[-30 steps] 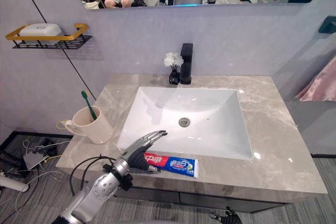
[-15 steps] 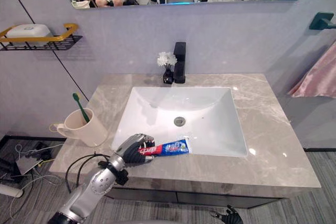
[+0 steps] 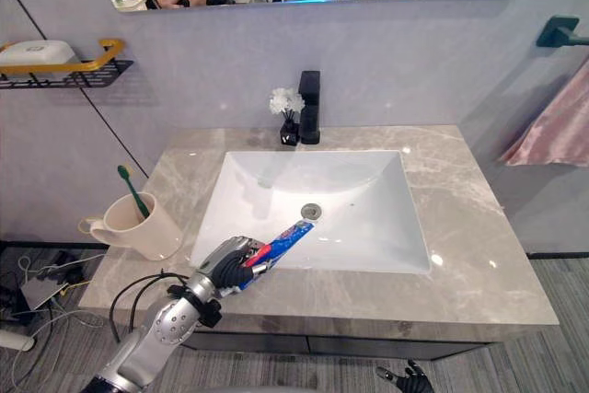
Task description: Organize washtable
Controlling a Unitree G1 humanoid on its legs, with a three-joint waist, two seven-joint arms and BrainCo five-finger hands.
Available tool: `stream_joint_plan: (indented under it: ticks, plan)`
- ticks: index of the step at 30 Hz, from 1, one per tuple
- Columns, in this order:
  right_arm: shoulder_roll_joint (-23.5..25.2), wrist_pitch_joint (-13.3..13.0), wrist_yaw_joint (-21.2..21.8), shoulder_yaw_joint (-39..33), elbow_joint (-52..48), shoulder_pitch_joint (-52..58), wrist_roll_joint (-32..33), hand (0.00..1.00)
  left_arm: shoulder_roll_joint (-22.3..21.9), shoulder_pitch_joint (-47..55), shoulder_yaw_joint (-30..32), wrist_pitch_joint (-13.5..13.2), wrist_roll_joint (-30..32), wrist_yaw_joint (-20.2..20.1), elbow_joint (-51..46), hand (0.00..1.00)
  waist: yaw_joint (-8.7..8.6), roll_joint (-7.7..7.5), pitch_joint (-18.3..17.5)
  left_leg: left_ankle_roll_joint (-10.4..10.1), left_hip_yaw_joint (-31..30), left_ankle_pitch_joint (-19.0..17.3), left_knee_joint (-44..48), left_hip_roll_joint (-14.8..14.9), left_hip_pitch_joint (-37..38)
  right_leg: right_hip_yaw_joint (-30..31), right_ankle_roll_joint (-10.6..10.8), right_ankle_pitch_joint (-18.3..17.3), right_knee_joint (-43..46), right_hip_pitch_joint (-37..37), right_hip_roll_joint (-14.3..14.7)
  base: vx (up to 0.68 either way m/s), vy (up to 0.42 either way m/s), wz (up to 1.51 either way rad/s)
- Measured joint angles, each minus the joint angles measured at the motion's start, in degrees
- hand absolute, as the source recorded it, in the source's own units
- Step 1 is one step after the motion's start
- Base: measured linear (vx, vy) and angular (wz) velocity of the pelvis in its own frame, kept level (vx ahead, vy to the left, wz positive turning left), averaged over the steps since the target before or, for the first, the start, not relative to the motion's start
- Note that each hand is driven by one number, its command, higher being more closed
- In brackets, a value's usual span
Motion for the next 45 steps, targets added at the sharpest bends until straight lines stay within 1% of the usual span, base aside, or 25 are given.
stream_joint_plan:
  ticks: [1,3,4,5,6,8,10,12,14,17,18,19,20,24,27,29,30,31,34,35,36,37,39,42,45]
  plan:
    - [0.05,0.01,-0.27,-1.59,-1.66,0.88,0.01,0.0,-0.84,-0.01,0.1,0.05,-0.3,0.66,-1.18,1.0,-0.42,-0.3,0.0,0.0,0.29,-0.04,0.01,0.02,-0.02,0.22,0.01,0.0,0.01,-0.14,-0.01,0.0,0.006,-0.17]
    - [0.46,0.09,-1.15,-4.19,-5.47,2.35,0.01,0.0,-2.24,-0.01,0.33,0.3,-0.43,1.44,-3.59,1.0,-0.49,-0.67,-0.39,0.04,1.77,-0.07,0.02,0.17,-0.05,1.42,-0.07,0.06,0.02,-0.78,0.02,0.0,0.01,-0.29]
    - [0.78,0.11,-1.78,-5.67,-9.38,3.06,-0.05,0.0,-3.21,-0.12,0.48,0.4,-0.45,2.13,-5.21,1.0,-0.51,-0.93,-0.49,0.15,2.81,-0.15,0.14,0.27,-0.03,2.04,-0.11,0.16,0.02,-1.02,0.1,0.0,0.004,-0.25]
    - [0.9,0.1,-2.21,-6.26,-11.35,3.16,-0.06,0.0,-3.57,-0.14,0.68,0.44,-0.45,2.28,-6.03,1.0,-0.81,-1.05,-0.52,0.18,2.94,-0.26,0.32,0.29,-0.02,2.17,-0.09,0.19,0.03,-1.01,0.11,-0.01,0.003,-0.32]
    - [1.13,0.14,-2.73,-7.97,-17.93,4.32,-0.17,0.0,-4.8,-0.42,1.74,0.44,-0.58,2.35,-8.41,1.0,-1.52,-1.43,-0.82,0.31,4.06,-0.98,1.18,0.51,0.06,3.13,-0.04,0.31,0.04,-1.03,0.21,-0.01,0.003,-0.26]
    - [1.24,0.18,-3.49,-8.65,-23.17,4.92,-0.32,0.0,-5.63,-0.65,2.61,0.43,-0.99,2.54,-9.91,1.0,-1.47,-1.42,-0.95,0.13,5.17,-1.95,2.32,0.98,0.07,3.96,0.03,0.41,0.04,-0.99,0.5,-0.02,0.004,-0.33]
    - [2.02,0.22,-4.09,-10.41,-33.06,5.92,-1.44,0.0,-6.78,-1.4,4.14,0.43,-1.65,3.32,-11.74,1.0,-1.63,-1.79,-1.75,-0.14,6.29,-3.0,3.89,1.8,-0.02,4.66,0.0,0.43,0.04,-0.92,0.96,-0.02,-0.024,-0.26]
    - [2.56,0.35,-4.64,-12.33,-42.12,6.95,-2.52,0.0,-8.01,-2.03,5.38,0.5,-1.66,3.71,-12.65,1.0,-1.89,-1.83,-2.32,-0.29,6.68,-3.14,4.15,2.36,-0.03,4.67,0.02,0.4,0.04,-0.99,1.48,-0.02,-0.046,-0.07]
    - [2.95,0.38,-4.69,-13.23,-46.54,7.19,-2.91,0.0,-8.52,-2.06,5.85,0.71,-1.66,3.72,-13.45,1.0,-2.36,-1.78,-2.38,-0.3,6.92,-3.15,4.2,2.66,-0.02,4.67,0.04,0.39,0.04,-1.04,1.74,-0.02,-0.042,-0.05]
    - [3.82,1.38,-4.4,-16.41,-56.67,7.63,-4.45,0.0,-8.97,-2.09,6.73,1.03,-1.65,3.65,-14.77,1.0,-2.73,-1.58,-3.1,-0.73,7.8,-3.42,4.45,3.48,-0.02,4.98,0.05,0.39,0.07,-1.3,2.54,0.0,-0.042,-0.1]
    - [3.82,1.47,-4.28,-17.13,-58.34,7.64,-4.66,0.0,-8.99,-2.09,6.76,1.04,-1.65,3.6,-14.87,1.0,-2.7,-1.68,-3.28,-0.87,8.11,-3.52,4.51,3.67,-0.02,5.2,0.05,0.39,0.19,-1.46,2.7,0.02,-0.037,-0.22]
    - [3.81,1.54,-3.42,-18.42,-61.12,7.61,-4.8,0.0,-9.0,-2.09,6.99,1.1,-1.63,3.31,-15.38,1.0,-2.76,-1.39,-3.53,-1.36,8.79,-3.87,4.98,4.18,-0.01,5.4,0.15,0.31,0.98,-2.02,3.08,0.01,-0.026,-0.29]
    - [3.77,1.56,-2.84,-19.18,-63.83,7.44,-5.41,0.0,-9.05,-2.09,7.43,1.1,-1.64,3.02,-15.92,1.0,-2.85,-1.44,-3.58,-1.56,9.23,-4.26,5.58,4.25,-0.01,5.73,0.14,0.3,1.15,-2.12,3.37,0.0,-0.016,-0.26]
    - [3.36,1.36,-0.33,-19.76,-69.48,7.48,-5.53,0.0,-9.41,-2.09,9.0,1.1,-1.64,1.97,-16.42,1.0,-3.43,-1.43,-4.08,-1.65,9.98,-4.36,5.64,4.52,-0.2,6.62,0.13,0.3,1.64,-3.15,3.74,-0.02,-0.014,-0.18]
    - [2.67,0.63,1.73,-19.43,-72.78,6.97,-4.68,0.0,-9.37,-2.09,9.56,1.08,-1.64,0.87,-16.44,1.0,-3.44,-1.42,-4.14,-1.54,10.16,-4.62,5.92,4.26,-0.2,6.87,0.11,0.32,1.7,-3.24,3.84,-0.03,0.0,-0.05]
    - [0.64,-1.56,3.76,-16.31,-74.74,5.05,-0.26,0.0,-9.35,-2.08,10.64,1.03,-1.73,0.86,-16.86,1.0,-3.38,-1.29,-4.21,-1.21,9.92,-4.85,6.17,3.96,-0.3,6.88,0.02,0.39,1.63,-3.24,3.55,0.0,0.0,0.0]
    - [0.12,-2.15,4.28,-15.19,-75.27,4.38,0.61,0.0,-9.33,-2.08,10.91,1.03,-1.79,0.86,-17.24,1.0,-3.33,-1.32,-4.2,-1.16,9.78,-4.88,6.23,3.9,-0.38,6.84,-0.04,0.44,1.59,-3.25,3.51,-0.02,0.018,0.06]
    - [-0.81,-3.28,5.44,-12.39,-76.18,3.26,3.21,0.0,-9.31,-2.09,11.11,0.94,-2.69,0.86,-17.91,1.0,-3.24,-1.4,-4.21,-1.14,9.32,-4.88,6.36,3.8,-0.76,6.45,-0.07,0.47,1.54,-3.34,3.42,-0.02,0.008,0.12]
    - [-1.86,-4.71,7.63,-6.0,-77.57,-0.28,8.24,0.0,-9.34,-2.11,11.01,0.74,-4.34,0.81,-18.49,1.0,-2.69,-1.31,-4.3,-1.11,7.87,-4.85,6.68,3.43,-1.5,5.08,-0.08,0.49,1.46,-3.17,3.05,0.0,0.011,0.23]
    - [-1.98,-4.85,8.02,-4.73,-77.59,-1.07,9.39,0.0,-9.35,-2.11,11.0,0.74,-4.58,0.79,-18.49,1.0,-2.72,-1.27,-4.3,-1.1,7.08,-4.85,6.91,3.27,-1.8,4.33,-0.08,0.49,1.38,-2.92,2.92,0.01,0.016,0.45]
    - [-2.71,-4.85,8.94,-1.41,-77.59,-2.59,11.66,0.0,-9.36,-2.44,10.79,0.66,-5.14,0.77,-18.51,1.0,-2.46,-1.06,-4.38,-1.09,5.75,-4.83,7.23,2.93,-2.42,2.73,-0.07,0.48,1.39,-2.82,2.64,0.0,0.016,0.39]
    - [-2.83,-4.85,9.12,-0.9,-77.59,-2.82,12.17,0.0,-9.36,-2.47,10.8,0.62,-5.3,0.77,-18.51,1.0,-2.3,-1.02,-4.38,-1.07,5.66,-4.82,7.23,2.91,-2.46,2.61,-0.07,0.48,1.39,-2.79,2.61,0.0,0.02,0.29]
    - [-2.88,-4.85,10.12,2.1,-77.64,-4.29,15.3,0.0,-9.35,-2.87,10.6,0.42,-6.13,0.79,-18.51,1.0,-1.28,-0.98,-4.37,-1.03,5.11,-4.79,7.29,2.67,-2.49,1.59,-0.07,0.48,1.36,-2.46,2.39,0.0,0.02,0.15]
    - [-2.91,-4.86,10.46,5.72,-77.67,-6.03,18.07,0.0,-9.36,-3.16,9.53,0.28,-6.63,0.83,-18.51,1.0,-1.18,-0.96,-4.35,-0.77,3.79,-4.63,7.26,1.86,-2.52,0.11,-0.07,0.48,0.54,-1.4,1.72,-0.01,0.031,0.25]
    - [-2.82,-4.83,10.48,11.71,-77.67,-7.49,20.9,0.0,-9.35,-3.19,8.13,-0.1,-6.64,0.96,-18.52,1.0,-1.03,-0.87,-4.29,-0.59,3.1,-4.63,7.26,1.41,-2.54,-0.46,-0.07,0.48,0.4,-1.06,1.42,-0.02,0.02,0.11]
